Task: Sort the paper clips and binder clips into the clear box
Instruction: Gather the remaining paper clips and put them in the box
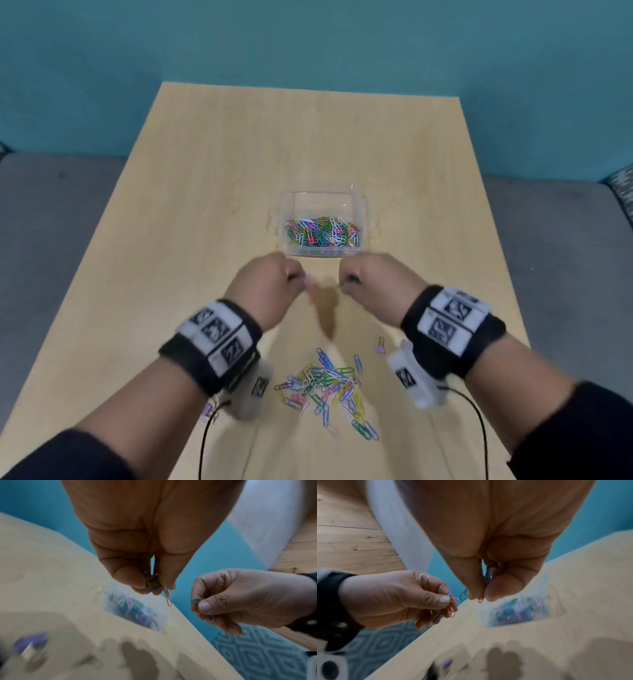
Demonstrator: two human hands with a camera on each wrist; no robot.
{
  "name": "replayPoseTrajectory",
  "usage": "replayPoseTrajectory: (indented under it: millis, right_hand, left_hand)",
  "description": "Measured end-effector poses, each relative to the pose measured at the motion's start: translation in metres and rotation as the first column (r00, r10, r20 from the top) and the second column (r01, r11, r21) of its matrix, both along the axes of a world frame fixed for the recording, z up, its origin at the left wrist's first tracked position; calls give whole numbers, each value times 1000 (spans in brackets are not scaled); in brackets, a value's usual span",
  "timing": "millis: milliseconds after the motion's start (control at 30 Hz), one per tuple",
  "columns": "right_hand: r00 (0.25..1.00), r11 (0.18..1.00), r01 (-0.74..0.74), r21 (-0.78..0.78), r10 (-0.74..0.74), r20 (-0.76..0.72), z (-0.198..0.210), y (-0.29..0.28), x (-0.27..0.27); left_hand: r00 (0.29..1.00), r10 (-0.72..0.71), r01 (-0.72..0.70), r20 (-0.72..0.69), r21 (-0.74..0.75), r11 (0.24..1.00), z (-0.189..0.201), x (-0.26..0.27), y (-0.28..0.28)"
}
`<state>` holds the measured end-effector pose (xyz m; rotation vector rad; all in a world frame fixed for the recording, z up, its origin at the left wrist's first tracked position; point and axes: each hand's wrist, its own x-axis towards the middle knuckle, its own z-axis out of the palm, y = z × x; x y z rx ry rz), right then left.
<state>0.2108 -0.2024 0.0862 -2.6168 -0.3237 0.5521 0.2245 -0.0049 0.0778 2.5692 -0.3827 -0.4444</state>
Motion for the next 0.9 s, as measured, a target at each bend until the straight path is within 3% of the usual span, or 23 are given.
replayPoseTrajectory:
  millis: [67, 167, 333, 400, 500, 567, 667, 833, 900]
  right_hand:
    - [997, 997, 69, -33, -67, 43, 3, 1, 38]
    - [996, 989, 63, -137, -54, 68, 4, 7, 80]
    - [998, 979, 57, -196, -48, 49, 9, 7, 91]
    - [995, 979, 40, -201, -22, 93, 8, 1, 72]
    - [995, 990, -15, -137, 28, 91, 0, 1, 16]
    - [993, 989, -100, -113, 106, 50, -11, 7, -30]
    - [985, 978, -175, -115, 173, -29, -33, 15, -93]
    - [962, 926, -268, -267, 244, -120, -66, 23, -160]
    - [972, 937, -236, -255, 226, -70, -65, 20, -170]
  left_hand:
    - [997, 49, -51, 67, 28, 998, 3, 37, -9]
    - [992, 99, -101, 74, 29, 994, 3, 77, -25]
    - [995, 97, -96, -9, 72, 993, -4, 85, -27]
    - [997, 75, -78, 32, 113, 991, -5, 69, -19]
    - [997, 5, -9, 76, 53, 999, -11, 21, -9]
    - [992, -113, 112, 49, 26, 993, -22, -23, -6]
    - [953, -304, 302, 10, 109, 947, -48, -84, -2]
    - [935, -355, 347, 17, 169, 923, -75, -131, 5]
    - [940, -333, 320, 74, 142, 937, -73, -139, 13]
